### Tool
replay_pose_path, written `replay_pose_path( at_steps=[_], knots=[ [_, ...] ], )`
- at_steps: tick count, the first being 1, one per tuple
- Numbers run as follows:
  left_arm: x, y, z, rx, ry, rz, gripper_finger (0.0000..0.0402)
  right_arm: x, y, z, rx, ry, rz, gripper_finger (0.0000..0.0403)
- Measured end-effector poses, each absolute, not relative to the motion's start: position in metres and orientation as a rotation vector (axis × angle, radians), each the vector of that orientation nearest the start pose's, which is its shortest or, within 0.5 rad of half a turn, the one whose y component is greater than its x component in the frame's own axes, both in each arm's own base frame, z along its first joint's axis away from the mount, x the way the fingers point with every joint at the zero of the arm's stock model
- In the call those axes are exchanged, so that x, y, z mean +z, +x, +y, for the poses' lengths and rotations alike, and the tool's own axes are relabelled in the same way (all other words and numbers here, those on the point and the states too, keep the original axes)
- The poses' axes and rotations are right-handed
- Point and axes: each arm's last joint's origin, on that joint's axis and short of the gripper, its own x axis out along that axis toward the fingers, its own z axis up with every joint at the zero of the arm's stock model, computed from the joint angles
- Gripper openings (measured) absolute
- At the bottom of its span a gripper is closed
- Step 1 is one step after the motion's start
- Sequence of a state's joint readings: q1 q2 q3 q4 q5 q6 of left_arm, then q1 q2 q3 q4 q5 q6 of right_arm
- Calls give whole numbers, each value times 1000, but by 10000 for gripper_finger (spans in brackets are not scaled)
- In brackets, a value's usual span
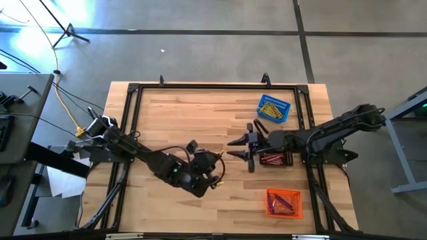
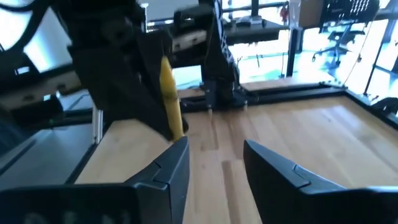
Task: Sort crayons
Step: Put the yellow crayon into the blue bin
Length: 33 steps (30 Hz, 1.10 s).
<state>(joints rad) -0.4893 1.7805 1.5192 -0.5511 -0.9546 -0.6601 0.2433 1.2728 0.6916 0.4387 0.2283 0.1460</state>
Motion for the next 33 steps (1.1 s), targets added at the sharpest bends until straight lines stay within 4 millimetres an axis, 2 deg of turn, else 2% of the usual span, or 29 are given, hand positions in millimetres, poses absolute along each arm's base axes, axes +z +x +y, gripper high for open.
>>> replay_pose_path(
  at_steps=[10, 25, 33],
  knots=[
    [299, 358, -152, 610, -72, 411, 0, 266, 271, 56, -4, 82, 97, 169],
    [304, 368, -141, 595, -93, 383, 0, 271, 271, 57, 5, 120, 49, 170],
    [307, 367, -147, 615, -45, 345, 0, 270, 271, 58, 43, 118, 60, 170]
  ],
)
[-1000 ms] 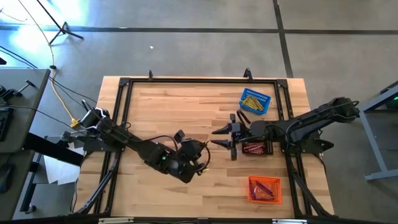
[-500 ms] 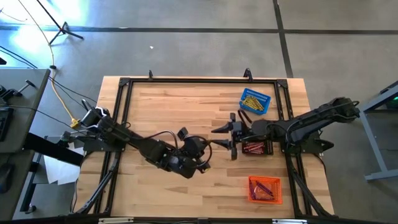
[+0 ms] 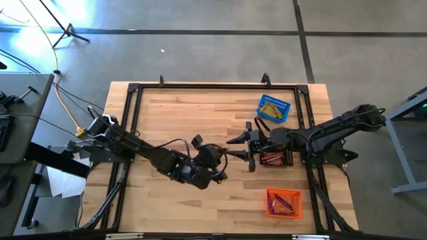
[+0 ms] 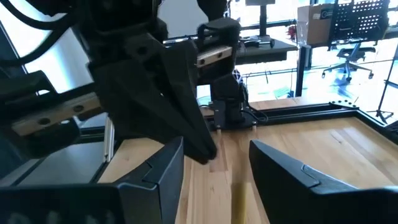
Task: Sort crayons
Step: Put the yellow crayon into the blue bin
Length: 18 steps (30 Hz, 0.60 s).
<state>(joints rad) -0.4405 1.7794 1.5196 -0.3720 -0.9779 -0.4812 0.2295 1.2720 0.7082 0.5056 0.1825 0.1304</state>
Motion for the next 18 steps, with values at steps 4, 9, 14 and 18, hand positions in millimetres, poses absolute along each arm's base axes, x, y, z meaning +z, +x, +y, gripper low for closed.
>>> replay_pose_path(
  at_steps=[4, 9, 14, 18],
  knots=[
    [310, 368, -150, 598, -17, 331, 0, 270, 271, 59, 57, 119, 60, 169],
    [310, 368, -149, 596, -4, 335, 0, 269, 271, 59, 69, 118, 69, 145],
    [304, 362, -157, 531, 6, 409, 0, 254, 269, 58, 62, 138, 226, 98],
    [293, 351, -166, 456, -34, 537, 0, 235, 264, 52, 19, 151, 432, 83]
  ],
)
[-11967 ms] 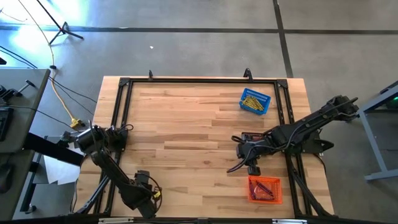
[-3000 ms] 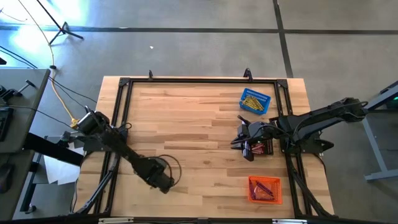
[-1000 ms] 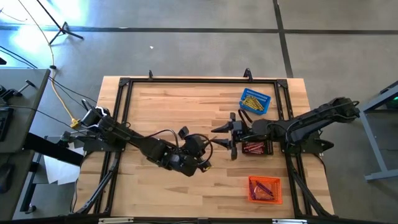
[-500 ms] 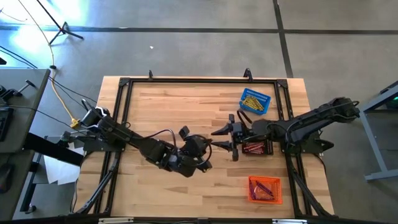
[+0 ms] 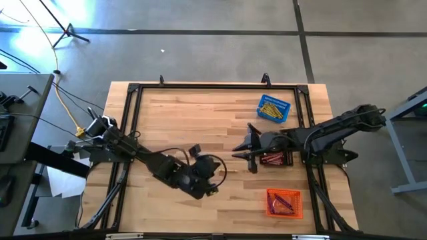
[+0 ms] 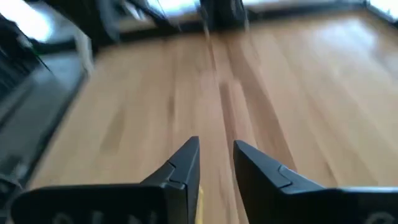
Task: Sort crayons
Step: Put the yellow crayon into the blue bin
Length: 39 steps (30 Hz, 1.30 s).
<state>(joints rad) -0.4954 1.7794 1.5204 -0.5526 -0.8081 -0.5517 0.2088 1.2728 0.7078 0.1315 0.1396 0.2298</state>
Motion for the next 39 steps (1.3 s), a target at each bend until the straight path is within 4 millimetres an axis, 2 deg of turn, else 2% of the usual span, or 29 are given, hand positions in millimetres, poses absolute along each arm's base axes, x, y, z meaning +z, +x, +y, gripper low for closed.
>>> replay_pose_path(
  at_steps=[3, 7, 11, 14, 22, 26, 32, 39],
  knots=[
    [286, 341, -170, 446, -109, 622, 0, 226, 261, 46, 16, 189, 538, 88],
    [279, 327, -178, 478, -208, 697, 0, 219, 263, 42, 116, 285, 603, 110],
    [276, 313, -191, 497, -277, 732, 0, 197, 273, 44, 170, 371, 706, 133],
    [276, 302, -202, 496, -309, 737, 0, 179, 285, 46, 168, 382, 813, 141],
    [293, 270, -228, 435, -330, 655, 0, 162, 328, 57, 165, 330, 1041, 142],
    [304, 253, -238, 390, -326, 615, 0, 149, 343, 71, 179, 291, 1162, 142],
    [316, 230, -251, 341, -310, 546, 0, 137, 364, 90, 228, 248, 1180, 142],
    [320, 216, -261, 309, -297, 503, 0, 138, 369, 89, 152, 198, 1168, 142]
  ],
)
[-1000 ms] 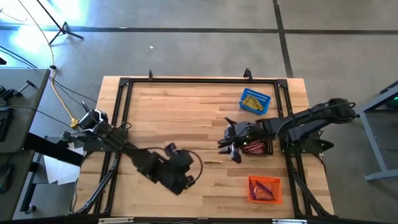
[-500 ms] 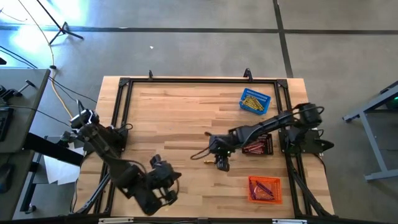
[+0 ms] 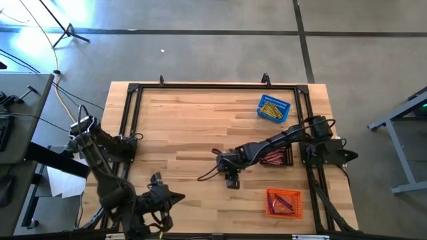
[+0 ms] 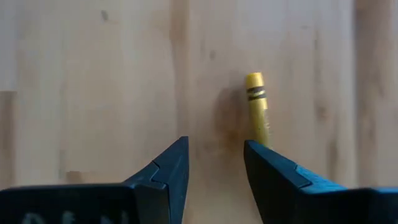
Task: Sort crayons
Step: Put the yellow crayon into the blue bin
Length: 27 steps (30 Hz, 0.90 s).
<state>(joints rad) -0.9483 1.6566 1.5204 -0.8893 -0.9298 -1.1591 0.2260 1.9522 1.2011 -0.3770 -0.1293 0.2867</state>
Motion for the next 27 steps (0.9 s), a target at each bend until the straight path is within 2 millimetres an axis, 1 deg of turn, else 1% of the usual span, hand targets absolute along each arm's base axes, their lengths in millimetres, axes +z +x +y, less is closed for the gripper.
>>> replay_pose_path(
  at_steps=[6, 11, 13, 15, 18, 20, 22, 25, 27],
  knots=[
    [321, 214, -264, 295, -305, 498, 0, 136, 366, 87, 83, 152, 1190, 142],
    [321, 214, -264, 291, -302, 497, 0, 137, 366, 87, 76, 155, 1201, 133],
    [321, 214, -264, 291, -302, 497, 0, 142, 367, 87, 86, 147, 1223, 129],
    [321, 214, -264, 291, -301, 497, 0, 152, 373, 88, 104, 107, 1203, 127],
    [321, 214, -264, 290, -293, 498, 0, 166, 381, 86, 69, -1, 1167, 126],
    [321, 214, -264, 290, -291, 497, 0, 173, 386, 80, 42, -78, 1142, 126],
    [321, 214, -264, 290, -291, 496, 0, 177, 390, 70, 18, -131, 1121, 126],
    [321, 214, -264, 291, -291, 496, 0, 174, 391, 49, -16, -137, 1140, 126],
    [321, 214, -264, 291, -290, 497, 0, 170, 390, 32, -51, -120, 1162, 126]
  ],
)
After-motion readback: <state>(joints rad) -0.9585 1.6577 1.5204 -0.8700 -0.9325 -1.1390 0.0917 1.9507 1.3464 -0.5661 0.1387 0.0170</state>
